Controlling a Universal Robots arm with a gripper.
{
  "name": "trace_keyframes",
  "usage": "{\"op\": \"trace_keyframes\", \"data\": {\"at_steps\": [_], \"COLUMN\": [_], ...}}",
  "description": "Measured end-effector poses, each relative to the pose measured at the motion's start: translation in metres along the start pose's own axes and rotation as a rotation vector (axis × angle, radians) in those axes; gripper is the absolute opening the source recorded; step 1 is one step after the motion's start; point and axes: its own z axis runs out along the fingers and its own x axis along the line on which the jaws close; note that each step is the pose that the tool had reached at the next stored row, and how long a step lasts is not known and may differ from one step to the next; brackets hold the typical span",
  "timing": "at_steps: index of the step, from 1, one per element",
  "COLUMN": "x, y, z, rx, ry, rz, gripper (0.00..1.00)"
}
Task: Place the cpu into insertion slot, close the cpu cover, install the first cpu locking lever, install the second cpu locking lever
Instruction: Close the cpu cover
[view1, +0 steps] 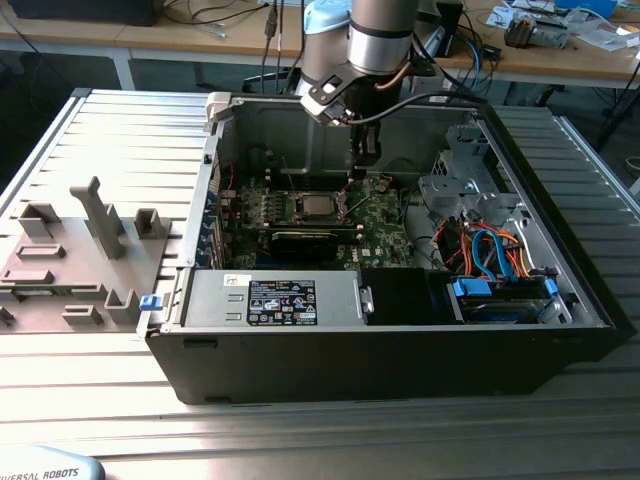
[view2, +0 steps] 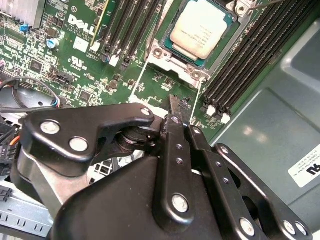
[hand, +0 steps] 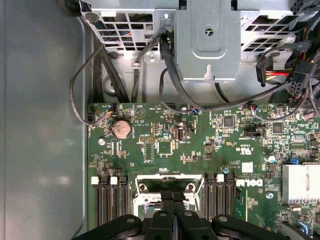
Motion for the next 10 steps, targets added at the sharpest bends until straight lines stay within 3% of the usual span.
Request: {"op": "trace_keyframes", "data": {"at_steps": [10], "x": [0.0001], "y": [0.0066], "z": [0.0001], "rx": [0.0000], "ry": [0.0000], "rz": [0.000], "gripper": [0.11]}}
